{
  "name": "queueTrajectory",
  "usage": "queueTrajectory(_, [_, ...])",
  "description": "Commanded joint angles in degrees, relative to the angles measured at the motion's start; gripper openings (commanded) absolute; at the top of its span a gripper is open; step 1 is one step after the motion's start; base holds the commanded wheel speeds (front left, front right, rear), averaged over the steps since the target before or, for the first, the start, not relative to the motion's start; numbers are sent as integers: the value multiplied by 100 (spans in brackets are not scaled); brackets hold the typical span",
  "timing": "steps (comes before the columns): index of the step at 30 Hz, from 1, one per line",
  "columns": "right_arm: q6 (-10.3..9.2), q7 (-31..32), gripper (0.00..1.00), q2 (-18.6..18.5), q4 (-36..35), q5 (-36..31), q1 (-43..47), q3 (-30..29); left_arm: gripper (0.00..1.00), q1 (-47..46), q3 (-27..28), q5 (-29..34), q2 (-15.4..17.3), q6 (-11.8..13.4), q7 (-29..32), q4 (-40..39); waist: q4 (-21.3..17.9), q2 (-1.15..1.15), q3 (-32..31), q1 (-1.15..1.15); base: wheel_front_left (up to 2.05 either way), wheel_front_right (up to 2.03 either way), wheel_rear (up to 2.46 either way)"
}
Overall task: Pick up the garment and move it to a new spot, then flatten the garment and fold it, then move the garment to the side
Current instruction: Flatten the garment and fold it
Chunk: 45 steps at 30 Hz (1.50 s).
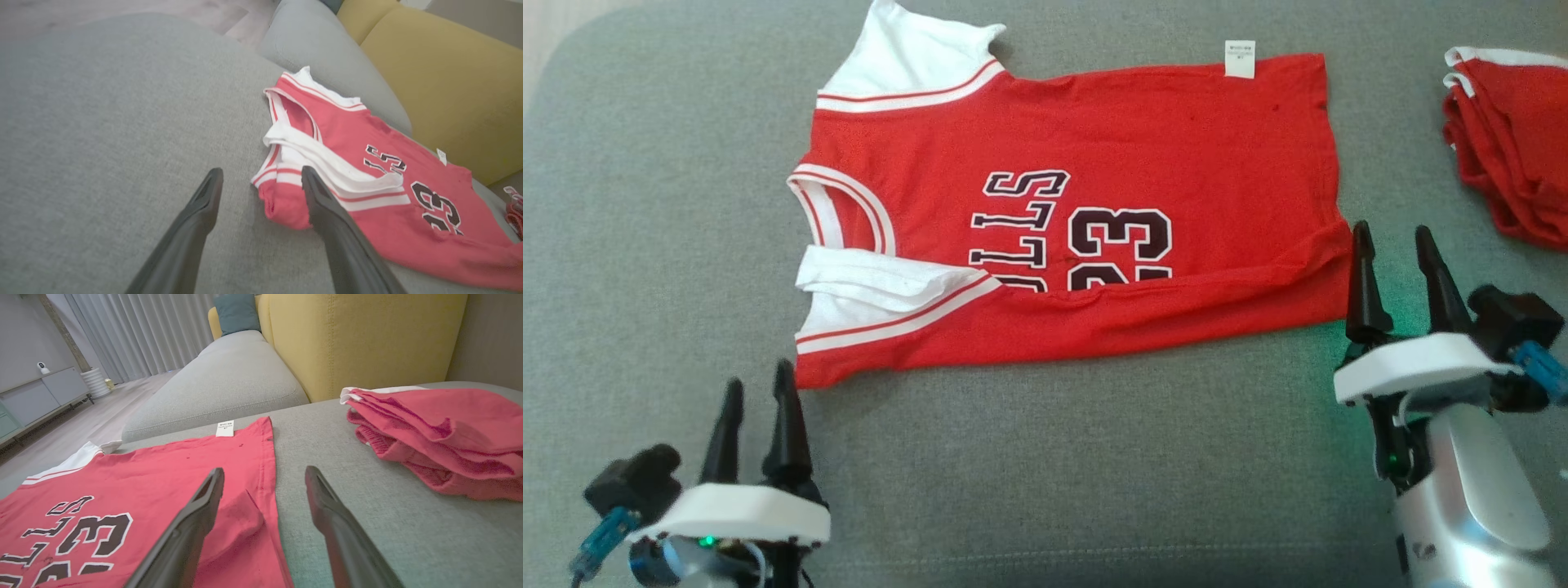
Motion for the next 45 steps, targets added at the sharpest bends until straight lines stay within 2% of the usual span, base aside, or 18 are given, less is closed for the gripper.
queueTrajectory(1, [37,-57,100,-11,-335,-85,64,93,100,-46,95,-69,26,69,147,-250,-27,0,60,0,0,0,0])
queueTrajectory(7, [37,38,100,-11,-858,-75,258,190,100,-10,72,-279,42,216,736,-283,-161,0,280,0,0,0,0])
queueTrajectory(14, [37,59,100,-11,-1097,58,325,261,100,-147,168,-430,108,372,1074,-276,-267,0,460,0,0,0,0])
queueTrajectory(20, [37,66,100,-11,-1107,90,309,291,100,-221,222,-746,104,316,1326,-153,-308,0,496,0,0,0,0])
queueTrajectory(21, [37,84,100,-11,-1100,86,309,308,97,-229,212,-780,103,299,1356,-147,-311,0,496,0,0,0,0])
queueTrajectory(22, [37,113,100,-11,-1085,84,313,324,83,-235,202,-808,101,284,1377,-144,-312,0,494,0,0,0,0])
queueTrajectory(23, [37,159,100,-11,-1059,71,320,341,53,-239,194,-827,100,276,1390,-145,-312,0,491,0,0,0,0])
queueTrajectory(24, [37,224,100,-11,-1022,53,332,354,1,-244,184,-834,100,266,1390,-150,-312,0,487,0,0,0,0])
queueTrajectory(40, [37,1059,100,-10,30,-47,145,331,0,-357,62,-593,108,180,800,-339,-82,0,395,0,0,0,0])
queueTrajectory(41, [37,1094,84,-10,74,-38,136,362,0,-356,43,-571,108,172,761,-347,-66,0,385,0,0,0,0])
queueTrajectory(42, [37,1127,61,-10,109,-28,129,395,0,-353,24,-555,107,158,724,-354,-51,0,373,0,0,0,0])
queueTrajectory(43, [37,1157,42,-10,138,12,123,437,0,-352,7,-546,105,144,688,-360,-37,0,358,0,0,0,0])
queueTrajectory(44, [37,1179,29,-10,155,62,116,474,0,-352,-4,-534,104,132,642,-368,-28,0,343,0,0,0,0])
queueTrajectory(45, [37,1197,6,-10,162,90,109,498,0,-352,-13,-519,104,122,595,-373,-23,0,323,0,0,0,0])
